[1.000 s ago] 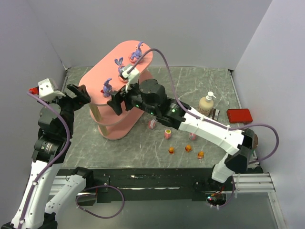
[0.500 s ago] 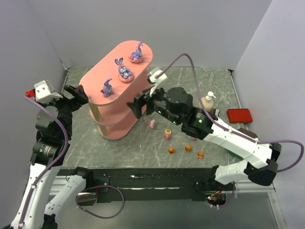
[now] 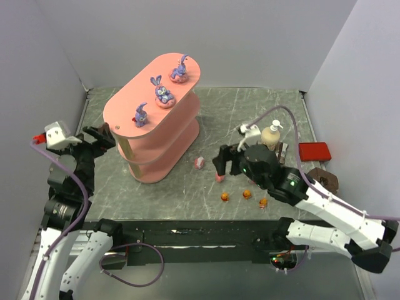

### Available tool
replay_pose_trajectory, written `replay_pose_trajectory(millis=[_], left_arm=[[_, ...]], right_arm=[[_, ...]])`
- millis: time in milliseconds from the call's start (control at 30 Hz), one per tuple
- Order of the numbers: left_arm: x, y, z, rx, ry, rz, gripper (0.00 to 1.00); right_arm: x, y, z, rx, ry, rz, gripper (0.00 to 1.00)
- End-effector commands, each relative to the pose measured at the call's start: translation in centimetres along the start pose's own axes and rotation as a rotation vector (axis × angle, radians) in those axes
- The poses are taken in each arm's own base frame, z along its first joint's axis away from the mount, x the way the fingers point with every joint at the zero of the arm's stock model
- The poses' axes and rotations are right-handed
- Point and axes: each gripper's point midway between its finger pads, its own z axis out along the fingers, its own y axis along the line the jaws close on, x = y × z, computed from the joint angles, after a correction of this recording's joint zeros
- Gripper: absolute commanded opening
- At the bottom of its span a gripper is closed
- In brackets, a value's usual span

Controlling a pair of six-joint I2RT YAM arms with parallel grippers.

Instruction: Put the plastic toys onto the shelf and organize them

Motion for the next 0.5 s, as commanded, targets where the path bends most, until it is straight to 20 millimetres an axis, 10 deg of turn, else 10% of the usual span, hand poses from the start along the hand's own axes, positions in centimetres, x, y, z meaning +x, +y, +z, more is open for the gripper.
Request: replay_pose_trajectory(millis=[0,467], left_arm=[[1.6,0.4,-1.8,0.044,0.024,-0.048,0.96],[6.6,3.1,-6.7,0.092,0.078,-0.157,0.96]], right_arm=[[2.3,-2.3,-1.2,0.054,0.010,0.119,0.91],[9.4,-3.9,3.0,0.086,0.054,0.124,0.98]])
